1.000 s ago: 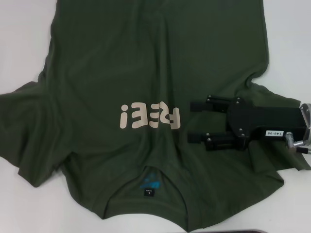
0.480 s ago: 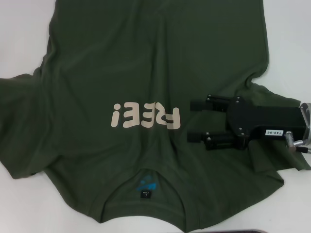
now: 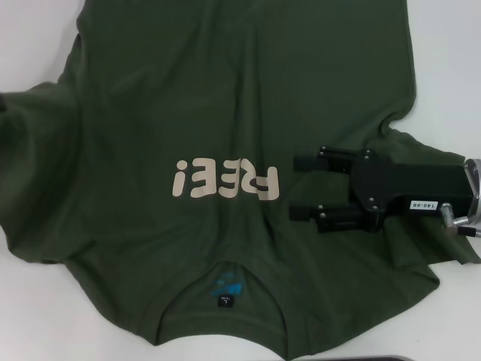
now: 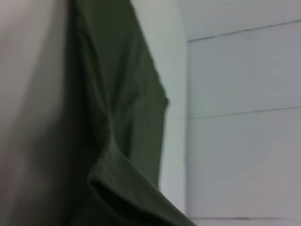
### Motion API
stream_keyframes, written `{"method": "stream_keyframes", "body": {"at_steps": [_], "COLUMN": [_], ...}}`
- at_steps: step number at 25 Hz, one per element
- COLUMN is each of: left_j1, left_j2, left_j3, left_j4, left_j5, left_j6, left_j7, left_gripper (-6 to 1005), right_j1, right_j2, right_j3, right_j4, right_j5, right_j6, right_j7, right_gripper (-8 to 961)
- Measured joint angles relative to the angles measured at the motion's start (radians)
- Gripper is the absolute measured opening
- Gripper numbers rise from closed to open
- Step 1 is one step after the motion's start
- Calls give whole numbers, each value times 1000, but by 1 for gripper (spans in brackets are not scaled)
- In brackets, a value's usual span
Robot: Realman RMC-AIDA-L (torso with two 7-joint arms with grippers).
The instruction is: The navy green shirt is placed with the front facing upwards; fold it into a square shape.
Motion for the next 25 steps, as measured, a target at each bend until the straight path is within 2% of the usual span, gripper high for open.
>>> {"method": "stream_keyframes", "body": {"at_steps": [4,5,6,9,13,16,22,25], "left_j1": [-15,-23,-23,-39,-57,-74,-100,-116], "left_j2": [-51,-86,-86,-139,-190,-210,-217,-229], "left_j3": [0,-1,-1,0,5,17,47,50], "left_j4": [3,5,5,7,33,70,153,175], "left_j5": [-25,-32,-32,-35,-41,-41,-44,-44], "left_j6": [2,-28,-28,-96,-189,-252,-354,-381], "left_j7": [-4,-4,-4,-1,6,21,53,65], "left_gripper": [13,13,13,14,14,14,14,14], "right_j1": [-1,-1,0,2,1,-3,-7,-7], "right_j2": [0,0,0,1,2,2,0,1], "right_j3": [0,0,0,0,0,0,0,0], "right_j4": [0,0,0,0,0,0,0,0], "right_j5": [0,0,0,0,-2,-2,-1,0], "right_j6": [-1,-2,-2,-1,4,5,5,5], "right_j7": [0,0,0,0,0,0,0,0], "right_gripper": [914,914,914,914,914,914,914,914]}}
